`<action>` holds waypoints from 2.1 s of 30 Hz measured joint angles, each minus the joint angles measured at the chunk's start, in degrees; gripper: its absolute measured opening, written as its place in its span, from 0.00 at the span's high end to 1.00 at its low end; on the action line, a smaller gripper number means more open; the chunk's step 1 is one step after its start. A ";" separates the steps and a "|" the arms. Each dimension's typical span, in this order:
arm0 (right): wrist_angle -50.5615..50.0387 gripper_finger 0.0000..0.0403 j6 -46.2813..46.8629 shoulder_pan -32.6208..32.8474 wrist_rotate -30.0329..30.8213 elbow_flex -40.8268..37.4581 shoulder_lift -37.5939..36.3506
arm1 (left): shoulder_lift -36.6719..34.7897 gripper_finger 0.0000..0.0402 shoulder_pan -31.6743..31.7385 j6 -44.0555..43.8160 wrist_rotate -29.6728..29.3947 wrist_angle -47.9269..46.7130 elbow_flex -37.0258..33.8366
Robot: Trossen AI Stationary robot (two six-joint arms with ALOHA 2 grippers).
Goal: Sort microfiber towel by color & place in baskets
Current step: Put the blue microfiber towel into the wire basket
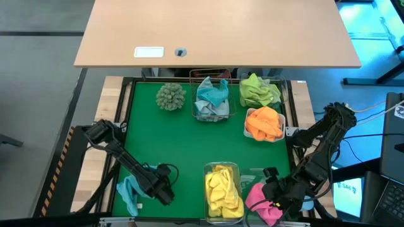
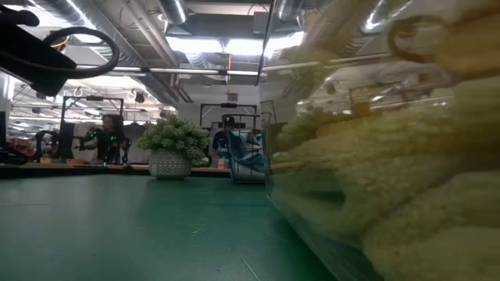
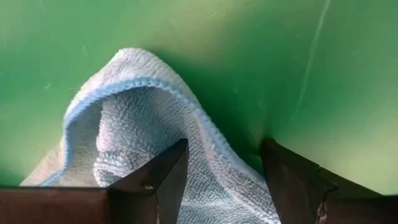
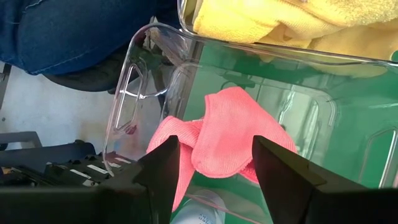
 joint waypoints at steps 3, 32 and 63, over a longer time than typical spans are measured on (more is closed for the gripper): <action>0.00 0.50 -0.04 0.00 0.63 0.00 0.00 | 0.00 0.54 0.06 0.83 0.69 0.05 -0.09; 6.57 0.50 -20.31 -2.72 32.10 -0.02 0.00 | -13.11 1.00 1.92 10.11 -25.61 7.62 9.47; 28.48 0.50 -36.21 -26.44 21.31 -0.02 -0.02 | -14.88 1.00 14.02 70.78 -34.82 45.53 22.17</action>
